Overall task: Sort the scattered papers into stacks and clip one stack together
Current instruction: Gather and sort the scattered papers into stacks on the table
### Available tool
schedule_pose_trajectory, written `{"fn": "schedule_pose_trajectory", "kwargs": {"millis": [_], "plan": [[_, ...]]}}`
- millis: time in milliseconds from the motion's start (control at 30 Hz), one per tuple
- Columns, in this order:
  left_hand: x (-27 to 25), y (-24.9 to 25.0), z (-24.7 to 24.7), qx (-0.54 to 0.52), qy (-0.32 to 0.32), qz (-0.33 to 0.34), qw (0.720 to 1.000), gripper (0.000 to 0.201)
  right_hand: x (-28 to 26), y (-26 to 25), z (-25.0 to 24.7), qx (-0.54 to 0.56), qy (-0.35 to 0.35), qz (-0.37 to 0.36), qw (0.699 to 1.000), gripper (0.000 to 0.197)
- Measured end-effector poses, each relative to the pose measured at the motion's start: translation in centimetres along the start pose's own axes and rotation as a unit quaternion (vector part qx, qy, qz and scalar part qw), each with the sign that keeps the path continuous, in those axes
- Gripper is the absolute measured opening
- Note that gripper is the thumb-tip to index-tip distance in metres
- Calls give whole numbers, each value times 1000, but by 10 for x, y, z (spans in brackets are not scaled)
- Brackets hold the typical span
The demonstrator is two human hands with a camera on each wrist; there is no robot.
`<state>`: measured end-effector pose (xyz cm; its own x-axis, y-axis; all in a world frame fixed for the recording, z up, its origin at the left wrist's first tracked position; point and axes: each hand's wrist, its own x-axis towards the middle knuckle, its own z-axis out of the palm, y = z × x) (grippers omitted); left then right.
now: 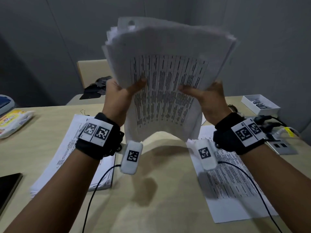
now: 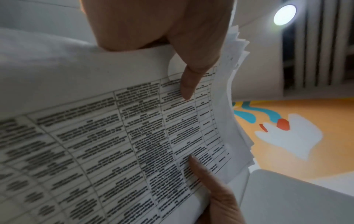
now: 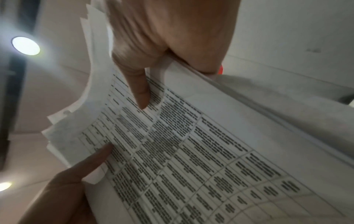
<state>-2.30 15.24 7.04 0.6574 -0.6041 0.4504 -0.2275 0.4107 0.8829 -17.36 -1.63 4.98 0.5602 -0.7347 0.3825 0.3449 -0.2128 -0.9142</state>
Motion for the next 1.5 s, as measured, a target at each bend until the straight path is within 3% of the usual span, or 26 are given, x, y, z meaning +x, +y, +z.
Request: {"fn": "schedule_pose_trajectory", "kwargs": {"millis": [100,167,233,333,400,500,600,667,700,767,867,900,967,1067,1133,1167,1267,1333,1400,1500], "plan": [[-5,-27,-9,33,-1,-66,997,38,-2,23,-6,-62,-13,64,996,84],[-14,-54,-19,69,-15,-153,986,50,-10,49,-15,-154,-84,129,976,62],[-21,-73,-27,98,-30,-187,977,43,-17,72,-23,-248,-154,143,946,38],[-21,-80,-34,178,-31,-148,972,29,-10,88,-39,-374,-206,146,892,52],[-15,-79,-42,239,12,-114,964,27,1,93,-53,-385,-235,162,877,53],[1,-74,-66,294,63,-105,948,28,8,108,-68,-457,-224,152,848,71],[11,-81,-93,373,49,-163,912,23,5,123,-66,-535,-258,171,786,87],[11,-93,-105,420,23,-219,880,24,-1,126,-59,-593,-330,169,715,95],[8,-100,-111,437,12,-243,866,25,-3,125,-55,-619,-346,154,688,94],[1,-111,-115,445,2,-280,850,26,-4,127,-52,-660,-328,119,665,83],[-7,-121,-117,430,11,-302,851,25,-7,131,-49,-714,-281,64,637,51],[-8,-123,-117,423,15,-306,853,24,-8,133,-50,-721,-267,47,637,39],[-8,-124,-121,418,23,-305,855,25,-9,126,-53,-710,-219,36,669,16],[-7,-120,-128,416,28,-312,854,27,-1,101,-68,-628,-121,14,768,23],[-7,-117,-130,415,28,-312,854,27,8,68,-75,-527,-38,-68,847,12],[-8,-116,-129,408,25,-312,857,26,12,48,-76,-483,7,-115,868,12],[-13,-111,-117,336,7,-312,889,18,24,-17,-74,-386,108,-190,897,21],[-13,-106,-106,295,6,-294,909,20,32,-38,-75,-298,137,-200,923,14],[-13,-98,-90,269,10,-265,926,23,41,-34,-77,-217,169,-163,947,18],[-16,-88,-65,212,-16,-241,947,23,48,7,-82,-189,188,-68,962,37]]}}
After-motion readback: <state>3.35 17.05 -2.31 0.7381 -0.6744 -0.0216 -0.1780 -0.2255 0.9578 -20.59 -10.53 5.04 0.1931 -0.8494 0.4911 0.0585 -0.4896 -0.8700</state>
